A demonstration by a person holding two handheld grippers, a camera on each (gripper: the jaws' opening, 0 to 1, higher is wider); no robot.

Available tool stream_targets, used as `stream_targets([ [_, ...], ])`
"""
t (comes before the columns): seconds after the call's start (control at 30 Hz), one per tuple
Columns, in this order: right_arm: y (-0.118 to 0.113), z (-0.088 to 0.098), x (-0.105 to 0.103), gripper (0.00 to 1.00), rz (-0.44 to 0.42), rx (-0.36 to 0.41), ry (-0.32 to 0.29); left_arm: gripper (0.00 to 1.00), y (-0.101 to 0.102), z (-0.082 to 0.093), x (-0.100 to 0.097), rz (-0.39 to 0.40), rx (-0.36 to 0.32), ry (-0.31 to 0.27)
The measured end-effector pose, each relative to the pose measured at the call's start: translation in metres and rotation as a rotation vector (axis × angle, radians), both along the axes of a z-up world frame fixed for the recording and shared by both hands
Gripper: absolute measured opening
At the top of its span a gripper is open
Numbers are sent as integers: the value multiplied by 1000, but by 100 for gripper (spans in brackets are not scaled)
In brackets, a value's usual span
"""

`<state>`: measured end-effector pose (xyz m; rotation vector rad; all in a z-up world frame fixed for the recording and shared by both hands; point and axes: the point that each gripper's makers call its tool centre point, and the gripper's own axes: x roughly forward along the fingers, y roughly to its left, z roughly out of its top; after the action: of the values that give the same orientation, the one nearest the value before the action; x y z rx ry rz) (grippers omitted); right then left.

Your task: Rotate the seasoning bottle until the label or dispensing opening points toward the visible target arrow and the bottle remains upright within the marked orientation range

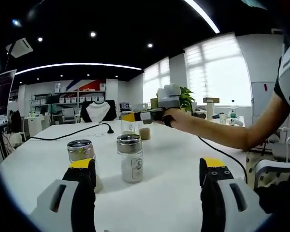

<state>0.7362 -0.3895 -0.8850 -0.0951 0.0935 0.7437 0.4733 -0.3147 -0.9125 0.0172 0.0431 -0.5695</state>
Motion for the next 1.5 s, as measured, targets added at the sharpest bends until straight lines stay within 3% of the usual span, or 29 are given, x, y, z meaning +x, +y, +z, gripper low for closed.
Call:
stream_targets([
  [0.33, 7, -9, 16, 55, -25, 0, 23, 94, 4, 2, 3, 3, -7, -1],
  [0.5, 4, -9, 22, 46, -52, 7, 2, 94, 5, 0, 2, 6, -4, 1],
  [0.77, 3, -14, 25, 39, -53, -15, -34, 94, 9, -1, 3, 19, -15, 9],
  [1.2, 3, -15, 29, 38, -64, 30, -63, 93, 18, -1, 2, 33, -30, 7],
  [1.33, -1, -13, 29, 37, -87, 93, -76, 93, 21, -1, 0, 36, -29, 7],
  [1.5, -3, -12, 27, 37, -94, 115, -70, 93, 26, -3, -1, 48, -25, 15],
])
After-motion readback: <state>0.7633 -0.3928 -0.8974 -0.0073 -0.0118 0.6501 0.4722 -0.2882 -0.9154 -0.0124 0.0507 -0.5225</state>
